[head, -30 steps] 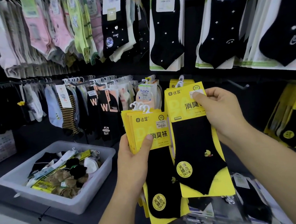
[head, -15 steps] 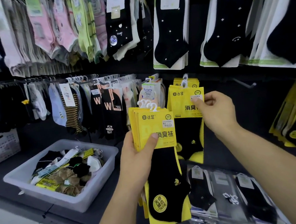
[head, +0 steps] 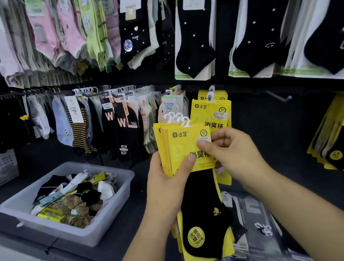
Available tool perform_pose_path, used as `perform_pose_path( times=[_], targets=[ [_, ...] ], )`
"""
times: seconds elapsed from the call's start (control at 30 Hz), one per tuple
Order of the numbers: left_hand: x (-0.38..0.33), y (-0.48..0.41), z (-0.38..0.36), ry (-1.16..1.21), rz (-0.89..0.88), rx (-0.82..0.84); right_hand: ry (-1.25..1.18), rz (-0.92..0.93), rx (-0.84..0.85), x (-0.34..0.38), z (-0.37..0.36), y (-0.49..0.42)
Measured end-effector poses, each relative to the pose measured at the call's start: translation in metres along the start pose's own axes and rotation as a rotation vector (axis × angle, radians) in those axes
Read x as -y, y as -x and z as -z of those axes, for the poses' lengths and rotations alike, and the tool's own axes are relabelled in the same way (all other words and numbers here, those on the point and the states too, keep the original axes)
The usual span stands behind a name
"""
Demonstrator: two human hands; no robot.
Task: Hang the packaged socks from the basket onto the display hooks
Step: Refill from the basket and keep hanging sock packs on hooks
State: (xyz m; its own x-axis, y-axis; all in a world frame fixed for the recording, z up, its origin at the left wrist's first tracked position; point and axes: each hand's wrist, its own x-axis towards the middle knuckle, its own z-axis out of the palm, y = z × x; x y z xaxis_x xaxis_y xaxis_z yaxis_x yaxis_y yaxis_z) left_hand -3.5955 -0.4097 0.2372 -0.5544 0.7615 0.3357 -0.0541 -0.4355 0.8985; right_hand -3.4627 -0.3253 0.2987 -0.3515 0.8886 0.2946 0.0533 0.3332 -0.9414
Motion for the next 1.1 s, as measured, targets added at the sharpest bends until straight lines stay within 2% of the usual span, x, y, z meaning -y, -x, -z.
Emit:
perform_pose_path(
  times=[0.17,0.23,0.3,0.37,0.43,0.7,0.9,1.03,1.1],
  targets=[
    [-0.002,0.002,-0.002,0.101,0.037,0.044,-0.219,-0.057,0.121,-0.002,0.012,-0.003],
    [-0.003,0.002,-0.001,0.097,0.056,0.041,-0.305,-0.084,0.064,-0.002,0.018,-0.006],
    [-0.002,0.001,0.0,0.06,0.058,0.012,-0.343,-0.076,-0.069,-0.001,0.025,-0.011],
    [0.0,-0.001,0.004,0.03,0.048,-0.04,-0.302,-0.011,-0.207,0.002,0.034,-0.017],
    [0.001,-0.003,0.009,-0.005,0.042,-0.083,-0.239,0.048,-0.277,0.003,0.041,-0.021],
    [-0.001,-0.004,0.017,-0.154,0.002,-0.074,0.017,0.185,-0.252,0.009,0.034,-0.045],
    [-0.002,-0.003,0.013,-0.099,0.041,-0.016,0.092,0.152,-0.259,-0.005,0.029,-0.056],
    [0.0,-0.004,0.008,-0.043,0.044,-0.01,0.197,0.123,-0.412,-0.011,0.031,-0.045],
    [0.0,-0.003,0.006,-0.023,0.045,0.004,0.181,0.157,-0.392,-0.009,0.026,-0.032]
  ],
)
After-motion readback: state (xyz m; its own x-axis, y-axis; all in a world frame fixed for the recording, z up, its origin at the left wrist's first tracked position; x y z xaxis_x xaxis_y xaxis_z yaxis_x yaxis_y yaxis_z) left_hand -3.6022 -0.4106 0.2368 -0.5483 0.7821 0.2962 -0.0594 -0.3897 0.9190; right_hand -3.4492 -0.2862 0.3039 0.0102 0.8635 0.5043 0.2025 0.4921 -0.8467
